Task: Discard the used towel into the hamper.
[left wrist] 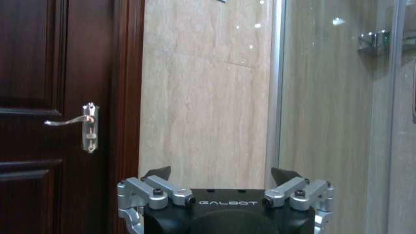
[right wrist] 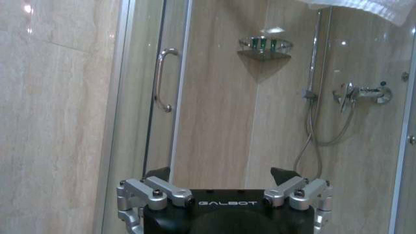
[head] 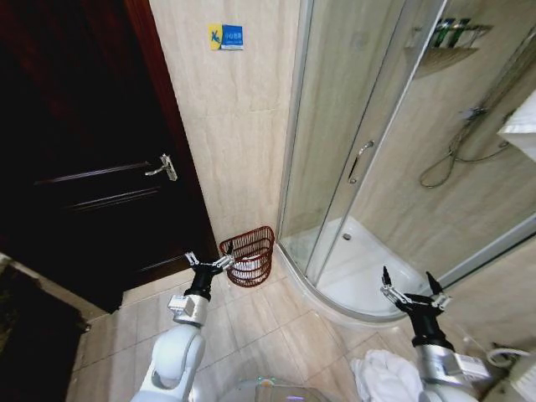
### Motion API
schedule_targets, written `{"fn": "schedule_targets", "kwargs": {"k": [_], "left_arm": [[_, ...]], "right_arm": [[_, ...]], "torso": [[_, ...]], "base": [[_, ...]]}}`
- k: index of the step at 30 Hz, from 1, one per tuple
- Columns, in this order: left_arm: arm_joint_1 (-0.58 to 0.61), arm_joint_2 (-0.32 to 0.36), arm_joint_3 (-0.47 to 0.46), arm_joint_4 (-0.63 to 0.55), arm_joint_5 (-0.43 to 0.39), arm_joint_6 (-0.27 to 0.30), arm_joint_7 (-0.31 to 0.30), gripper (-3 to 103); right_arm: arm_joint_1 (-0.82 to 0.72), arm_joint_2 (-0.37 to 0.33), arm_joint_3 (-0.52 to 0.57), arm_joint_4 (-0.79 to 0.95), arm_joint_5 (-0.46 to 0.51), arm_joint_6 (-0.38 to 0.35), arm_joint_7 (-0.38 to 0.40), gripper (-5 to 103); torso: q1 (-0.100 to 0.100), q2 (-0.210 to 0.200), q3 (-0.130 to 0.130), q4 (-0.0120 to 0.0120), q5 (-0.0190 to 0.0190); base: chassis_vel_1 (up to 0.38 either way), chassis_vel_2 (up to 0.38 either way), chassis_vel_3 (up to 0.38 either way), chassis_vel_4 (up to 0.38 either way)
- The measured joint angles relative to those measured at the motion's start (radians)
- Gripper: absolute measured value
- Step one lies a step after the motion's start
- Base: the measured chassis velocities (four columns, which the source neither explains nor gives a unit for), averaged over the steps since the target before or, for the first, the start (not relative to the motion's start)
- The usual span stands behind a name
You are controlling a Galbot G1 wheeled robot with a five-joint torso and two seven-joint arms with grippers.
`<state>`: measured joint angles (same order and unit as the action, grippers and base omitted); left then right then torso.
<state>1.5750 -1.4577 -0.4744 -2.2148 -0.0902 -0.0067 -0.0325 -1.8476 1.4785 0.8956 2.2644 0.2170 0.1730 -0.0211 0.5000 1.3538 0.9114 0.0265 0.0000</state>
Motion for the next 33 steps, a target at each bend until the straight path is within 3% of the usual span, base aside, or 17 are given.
{"fn": "schedule_targets", "kwargs": {"k": [11,33], "left_arm": [[0.034,-0.003,-0.003,-0.007,-0.008,-0.026,0.003,100],[0.042,0.0,-0.008,-0.008,-0.001,-0.018,0.001,100]], "right_arm": [[-0.008,0.016,-0.004,0.026,-0.006,-0.001,-0.001,100],[-0.001,0.024,-0.002,0.031,-0.009,-0.004,-0.001,100]], "torso": [[0.0,0.0,0.0,0.0,-0.0001],[0.0,0.0,0.0,0.0,0.0]], "base": [[-0.016,-0.012,0.014,0.011],[-0.039,-0.063,0.015,0.034]]}}
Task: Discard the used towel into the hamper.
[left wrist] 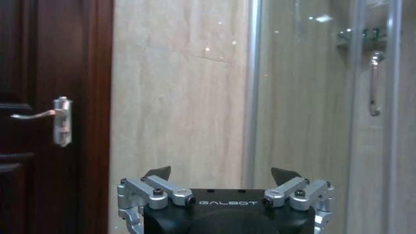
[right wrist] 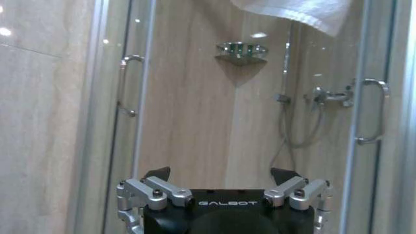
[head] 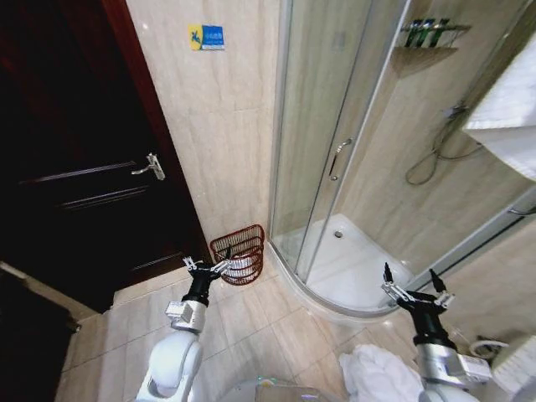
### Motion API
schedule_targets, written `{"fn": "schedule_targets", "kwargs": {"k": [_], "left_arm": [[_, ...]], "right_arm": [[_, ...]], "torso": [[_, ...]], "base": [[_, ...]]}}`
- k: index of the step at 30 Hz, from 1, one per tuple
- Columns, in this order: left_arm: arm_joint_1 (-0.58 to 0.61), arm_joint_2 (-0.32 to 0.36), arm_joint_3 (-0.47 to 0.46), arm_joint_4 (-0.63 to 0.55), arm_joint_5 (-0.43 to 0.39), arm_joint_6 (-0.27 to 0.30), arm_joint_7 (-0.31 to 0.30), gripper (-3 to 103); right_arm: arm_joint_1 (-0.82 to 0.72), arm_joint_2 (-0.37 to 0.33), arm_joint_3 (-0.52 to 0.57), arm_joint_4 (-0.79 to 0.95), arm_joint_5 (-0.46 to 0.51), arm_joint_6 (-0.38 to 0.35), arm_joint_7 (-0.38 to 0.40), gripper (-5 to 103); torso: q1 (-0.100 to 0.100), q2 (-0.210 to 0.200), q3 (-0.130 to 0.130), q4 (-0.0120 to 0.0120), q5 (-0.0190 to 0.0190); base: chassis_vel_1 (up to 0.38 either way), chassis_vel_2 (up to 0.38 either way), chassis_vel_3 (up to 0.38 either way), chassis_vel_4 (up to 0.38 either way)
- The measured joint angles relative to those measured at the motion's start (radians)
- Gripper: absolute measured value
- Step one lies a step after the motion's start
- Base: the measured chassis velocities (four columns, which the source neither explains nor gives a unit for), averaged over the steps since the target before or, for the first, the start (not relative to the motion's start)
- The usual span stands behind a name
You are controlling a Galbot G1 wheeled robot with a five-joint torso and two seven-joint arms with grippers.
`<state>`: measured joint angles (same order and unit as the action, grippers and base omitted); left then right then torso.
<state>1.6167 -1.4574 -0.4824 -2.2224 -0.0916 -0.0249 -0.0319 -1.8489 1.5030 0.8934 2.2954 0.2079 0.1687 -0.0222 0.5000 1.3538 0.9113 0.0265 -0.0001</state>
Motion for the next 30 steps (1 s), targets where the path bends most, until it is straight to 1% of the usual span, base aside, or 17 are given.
{"fn": "schedule_targets", "kwargs": {"k": [17,21,30], "left_arm": [[-0.006,-0.006,0.006,0.003,0.004,0.005,0.001,100],[-0.009,-0.008,0.008,0.01,0.003,-0.005,0.003,100],[-0.006,-0.011,0.007,0.017,0.002,-0.016,0.003,100]], "right_arm": [[-0.009,-0.009,0.016,-0.002,0.02,0.006,0.001,100],[-0.009,-0.009,0.018,-0.006,0.021,0.009,0.001,100],[-0.009,-0.008,0.016,-0.01,0.021,0.014,0.001,100]], "torso": [[0.0,0.0,0.0,-0.0001,0.0001],[0.0,0.0,0.0,-0.0003,0.0002],[0.0,0.0,0.0,0.0001,0.0]], "base": [[-0.112,-0.127,-0.043,-0.041],[-0.114,-0.117,-0.054,-0.046],[-0.018,-0.02,0.002,0.003]]}}
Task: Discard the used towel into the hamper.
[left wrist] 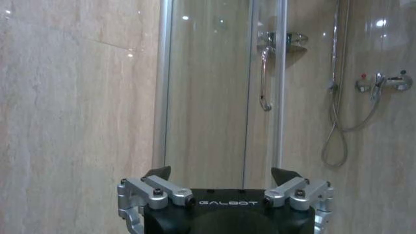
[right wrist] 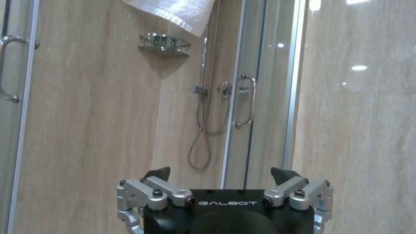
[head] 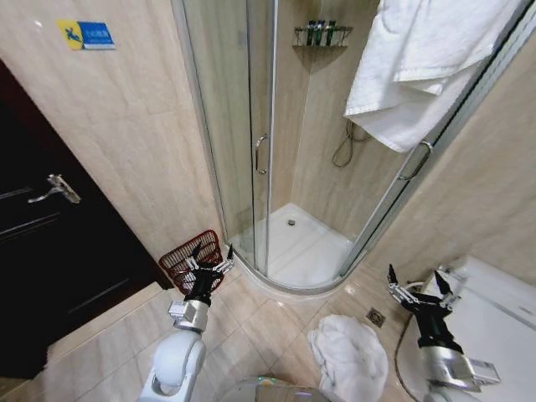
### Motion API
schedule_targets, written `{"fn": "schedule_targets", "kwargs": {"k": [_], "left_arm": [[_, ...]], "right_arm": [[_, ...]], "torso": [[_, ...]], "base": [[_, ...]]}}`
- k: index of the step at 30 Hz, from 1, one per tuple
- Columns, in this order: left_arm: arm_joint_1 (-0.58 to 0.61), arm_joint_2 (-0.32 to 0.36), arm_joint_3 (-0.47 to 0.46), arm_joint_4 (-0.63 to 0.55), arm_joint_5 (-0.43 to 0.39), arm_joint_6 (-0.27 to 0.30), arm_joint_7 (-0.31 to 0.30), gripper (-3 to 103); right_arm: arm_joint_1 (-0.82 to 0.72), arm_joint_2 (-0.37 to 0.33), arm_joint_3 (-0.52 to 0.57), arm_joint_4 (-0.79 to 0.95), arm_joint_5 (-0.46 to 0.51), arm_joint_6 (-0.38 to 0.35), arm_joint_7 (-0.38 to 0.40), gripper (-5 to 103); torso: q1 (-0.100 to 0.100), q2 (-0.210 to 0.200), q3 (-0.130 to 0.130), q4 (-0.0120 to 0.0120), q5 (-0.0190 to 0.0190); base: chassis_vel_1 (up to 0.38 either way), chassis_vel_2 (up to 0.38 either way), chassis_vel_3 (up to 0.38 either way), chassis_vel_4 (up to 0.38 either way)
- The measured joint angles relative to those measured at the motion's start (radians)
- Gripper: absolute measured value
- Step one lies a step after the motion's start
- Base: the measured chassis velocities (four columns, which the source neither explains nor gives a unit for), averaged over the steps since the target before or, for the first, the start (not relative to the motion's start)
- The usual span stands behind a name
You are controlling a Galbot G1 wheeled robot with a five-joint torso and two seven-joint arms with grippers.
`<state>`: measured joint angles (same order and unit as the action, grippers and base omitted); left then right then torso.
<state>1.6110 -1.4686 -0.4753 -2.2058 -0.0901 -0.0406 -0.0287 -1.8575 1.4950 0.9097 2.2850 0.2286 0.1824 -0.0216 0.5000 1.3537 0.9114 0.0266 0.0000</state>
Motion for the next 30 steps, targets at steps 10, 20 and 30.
{"fn": "schedule_targets", "kwargs": {"k": [10,20,30], "left_arm": [[-0.003,0.0,0.0,0.009,0.0,-0.004,-0.002,100],[-0.003,0.01,-0.003,0.005,-0.002,0.006,-0.002,100],[-0.012,0.04,-0.013,-0.014,-0.02,0.026,-0.003,100]], "right_arm": [[0.002,0.006,0.002,-0.018,-0.026,0.029,-0.01,100],[-0.008,0.009,0.0,-0.005,-0.038,0.032,-0.002,100],[-0.022,0.018,-0.007,-0.008,-0.049,0.045,0.001,100]], "torso": [[0.0,0.0,0.0,-0.0001,0.0],[0.0,0.0,0.0,-0.0001,-0.0001],[0.0,0.0,0.0,-0.0002,0.0001]], "base": [[0.0,0.0,0.0,0.0],[0.0,0.0,0.0,0.0],[0.084,-0.09,-0.102,0.087]]}}
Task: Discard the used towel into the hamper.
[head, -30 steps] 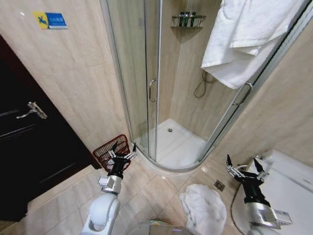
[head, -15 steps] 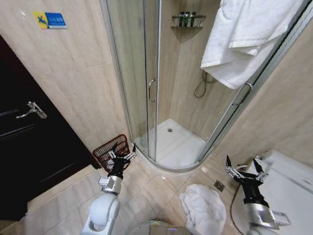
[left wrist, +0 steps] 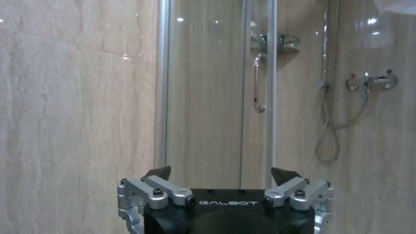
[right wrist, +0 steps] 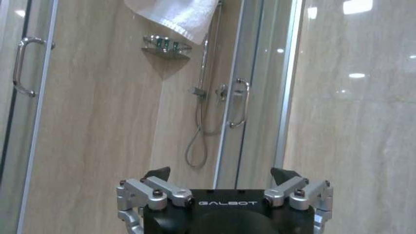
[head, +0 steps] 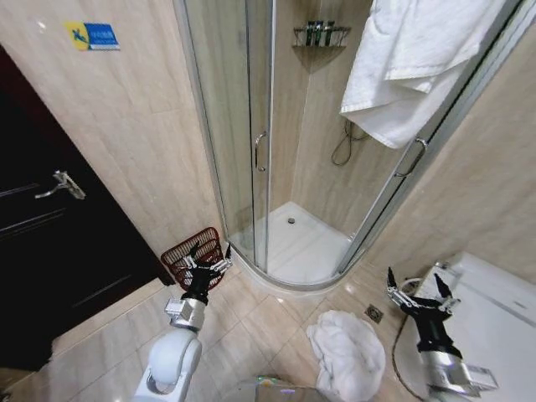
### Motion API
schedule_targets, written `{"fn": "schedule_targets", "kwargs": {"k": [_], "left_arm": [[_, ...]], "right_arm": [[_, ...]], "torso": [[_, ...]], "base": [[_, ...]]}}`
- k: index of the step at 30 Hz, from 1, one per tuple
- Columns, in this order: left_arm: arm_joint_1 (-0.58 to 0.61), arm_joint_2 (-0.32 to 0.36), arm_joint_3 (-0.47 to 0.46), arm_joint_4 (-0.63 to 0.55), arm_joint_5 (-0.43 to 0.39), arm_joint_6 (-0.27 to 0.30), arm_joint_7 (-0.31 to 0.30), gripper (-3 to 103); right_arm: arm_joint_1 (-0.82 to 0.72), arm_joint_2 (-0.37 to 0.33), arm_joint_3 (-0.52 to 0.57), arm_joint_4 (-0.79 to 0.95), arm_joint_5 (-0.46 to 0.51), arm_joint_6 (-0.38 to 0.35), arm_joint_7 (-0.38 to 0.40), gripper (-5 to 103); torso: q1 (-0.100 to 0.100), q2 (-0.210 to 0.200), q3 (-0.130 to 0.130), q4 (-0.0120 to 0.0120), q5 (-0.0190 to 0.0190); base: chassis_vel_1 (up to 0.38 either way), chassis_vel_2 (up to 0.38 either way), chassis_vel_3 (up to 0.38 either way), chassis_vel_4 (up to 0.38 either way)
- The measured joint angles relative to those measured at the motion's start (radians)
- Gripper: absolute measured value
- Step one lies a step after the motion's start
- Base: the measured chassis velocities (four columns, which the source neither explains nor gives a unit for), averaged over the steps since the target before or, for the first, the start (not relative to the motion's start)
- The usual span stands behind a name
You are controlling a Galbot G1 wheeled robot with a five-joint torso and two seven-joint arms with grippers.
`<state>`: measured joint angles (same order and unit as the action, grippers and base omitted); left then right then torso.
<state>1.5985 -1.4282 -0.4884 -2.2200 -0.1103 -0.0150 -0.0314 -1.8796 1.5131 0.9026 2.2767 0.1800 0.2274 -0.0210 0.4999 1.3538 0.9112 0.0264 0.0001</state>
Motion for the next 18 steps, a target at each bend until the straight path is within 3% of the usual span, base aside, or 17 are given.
{"fn": "schedule_targets", "kwargs": {"k": [14,18], "left_arm": [[0.005,-0.009,0.004,0.006,0.006,-0.001,0.0,100],[0.004,-0.014,0.005,0.012,0.008,-0.003,0.0,100]], "right_arm": [[0.019,-0.003,0.0,-0.046,0.004,0.046,0.007,100],[0.061,-0.005,0.0,-0.07,0.012,0.049,-0.025,100]], "torso": [[0.0,0.0,0.0,0.0,0.0001],[0.0,0.0,0.0,0.0,0.0001]], "base": [[0.088,-0.081,-0.087,0.072],[0.004,-0.013,0.002,0.011]]}}
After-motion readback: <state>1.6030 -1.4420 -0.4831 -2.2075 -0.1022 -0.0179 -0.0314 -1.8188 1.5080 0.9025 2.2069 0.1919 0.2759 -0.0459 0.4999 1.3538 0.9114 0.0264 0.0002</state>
